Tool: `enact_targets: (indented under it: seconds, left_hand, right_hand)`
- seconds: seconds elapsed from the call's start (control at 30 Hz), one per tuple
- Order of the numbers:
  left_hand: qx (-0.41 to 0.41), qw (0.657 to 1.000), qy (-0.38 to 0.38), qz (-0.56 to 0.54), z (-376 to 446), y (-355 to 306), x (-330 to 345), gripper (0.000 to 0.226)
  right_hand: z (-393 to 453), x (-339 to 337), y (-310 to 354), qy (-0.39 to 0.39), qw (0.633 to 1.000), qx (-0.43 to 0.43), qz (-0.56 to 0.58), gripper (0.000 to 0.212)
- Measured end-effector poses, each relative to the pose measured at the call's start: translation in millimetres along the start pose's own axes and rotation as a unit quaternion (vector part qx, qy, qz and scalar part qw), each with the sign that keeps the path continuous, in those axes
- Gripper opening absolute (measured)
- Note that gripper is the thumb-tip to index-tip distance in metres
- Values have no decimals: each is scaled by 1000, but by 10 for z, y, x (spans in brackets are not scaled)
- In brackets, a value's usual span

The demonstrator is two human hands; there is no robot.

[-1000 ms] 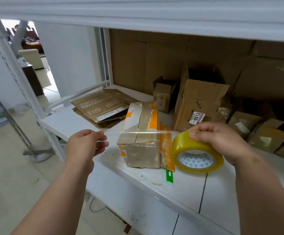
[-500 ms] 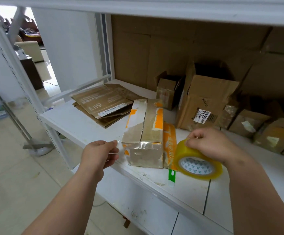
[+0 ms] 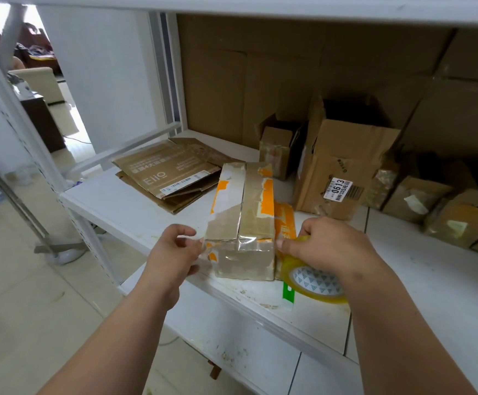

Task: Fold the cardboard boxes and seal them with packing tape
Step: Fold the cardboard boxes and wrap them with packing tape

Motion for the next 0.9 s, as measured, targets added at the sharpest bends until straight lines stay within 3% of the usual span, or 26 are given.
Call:
enact_targets:
  seconds: [0.27, 0.4, 0.47, 0.73, 0.9]
  left_hand:
    - [58, 996, 71, -20, -117, -55, 52, 19]
    - [97, 986, 132, 33, -178, -178, 39, 17]
    - [112, 981, 146, 66, -190, -235, 43, 23]
    - [165, 965, 150, 135, -221, -323, 50, 25]
    - [210, 954, 118, 181, -224, -361, 98, 21]
  right_hand:
    - [16, 6, 14, -37, 999, -5, -12, 48]
    - [-42, -33, 58, -74, 994, -66, -52, 33]
    - [-63, -19, 70, -52, 993, -106, -29, 30]
    - [-67, 15, 62, 11, 982, -166, 94, 34]
    - [-98, 4, 128, -57, 989, -130, 35, 33]
Point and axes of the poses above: each hand's wrist, its own z-axis towards the middle knuckle, its own x-axis out of the palm, y = z × x, the point moved 6 cm from there along z, towards the middle knuckle, and after that the axes turned 12 degrees about -z, right-handed, at the moved point
